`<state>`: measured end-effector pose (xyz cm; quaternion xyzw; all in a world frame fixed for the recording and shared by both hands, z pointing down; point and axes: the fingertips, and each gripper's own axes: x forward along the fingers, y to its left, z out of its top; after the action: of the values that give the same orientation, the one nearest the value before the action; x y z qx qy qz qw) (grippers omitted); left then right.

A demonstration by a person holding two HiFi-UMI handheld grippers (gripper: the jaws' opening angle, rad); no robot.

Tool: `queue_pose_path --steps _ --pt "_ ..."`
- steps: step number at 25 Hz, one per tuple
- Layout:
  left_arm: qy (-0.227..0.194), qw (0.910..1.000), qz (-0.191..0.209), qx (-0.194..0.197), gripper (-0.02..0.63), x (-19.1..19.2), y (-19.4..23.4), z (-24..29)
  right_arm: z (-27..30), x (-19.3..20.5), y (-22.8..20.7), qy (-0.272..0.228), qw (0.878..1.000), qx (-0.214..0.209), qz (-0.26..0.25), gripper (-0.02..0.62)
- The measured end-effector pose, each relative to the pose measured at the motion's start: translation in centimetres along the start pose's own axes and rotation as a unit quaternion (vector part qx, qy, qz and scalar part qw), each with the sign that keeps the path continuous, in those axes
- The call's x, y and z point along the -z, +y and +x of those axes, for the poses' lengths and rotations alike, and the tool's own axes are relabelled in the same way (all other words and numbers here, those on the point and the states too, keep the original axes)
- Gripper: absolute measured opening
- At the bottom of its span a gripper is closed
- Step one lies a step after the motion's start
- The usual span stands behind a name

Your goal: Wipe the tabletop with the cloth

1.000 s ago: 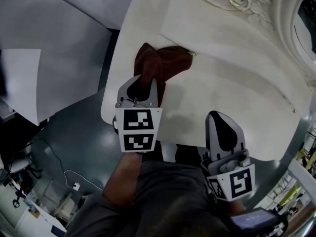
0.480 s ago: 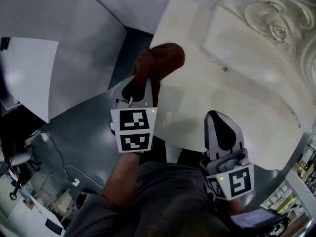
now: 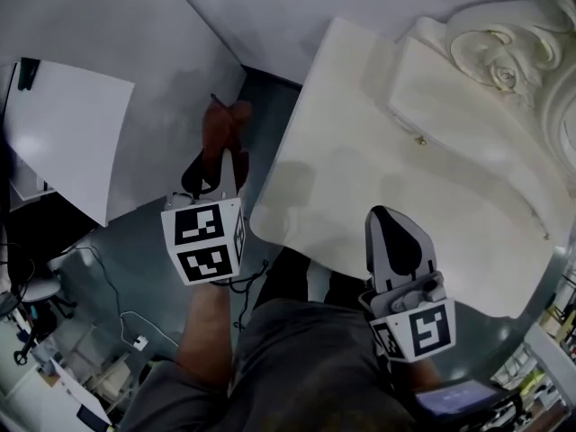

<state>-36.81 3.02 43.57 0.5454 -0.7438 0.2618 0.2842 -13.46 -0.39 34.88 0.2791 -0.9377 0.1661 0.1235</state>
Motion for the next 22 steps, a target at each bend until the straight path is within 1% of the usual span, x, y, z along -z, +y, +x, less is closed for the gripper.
queue_pose_path --steps 6,9,12,16,19,22 --pt "-0.034 0.9993 0.003 -0.013 0.100 -1.9 0.6 -4.0 -1.8 -0.5 1.4 -0.019 1.000 -0.006 0.000 0.015" --pt "-0.054 0.9984 0.013 -0.010 0.100 -2.8 -0.9 -6.3 -4.0 -1.1 1.3 -0.041 0.999 0.000 -0.005 0.015" --pt "-0.080 0.9964 0.027 0.002 0.100 -4.2 -3.8 -8.2 -7.0 -1.8 0.6 -0.065 0.998 0.013 -0.012 0.015" --pt "-0.108 0.9931 0.036 0.031 0.100 -5.7 -8.8 -11.3 -12.2 -2.8 -0.7 -0.088 0.995 0.039 -0.018 0.015" --pt "-0.121 0.9899 0.043 0.059 0.100 -6.2 -13.1 -13.4 -16.4 -3.3 -1.8 -0.102 0.993 0.060 -0.020 0.015" --pt "-0.129 0.9855 0.051 0.098 0.100 -6.3 -18.2 -14.9 -20.7 -3.5 -3.1 -0.115 0.989 0.085 -0.022 0.015"
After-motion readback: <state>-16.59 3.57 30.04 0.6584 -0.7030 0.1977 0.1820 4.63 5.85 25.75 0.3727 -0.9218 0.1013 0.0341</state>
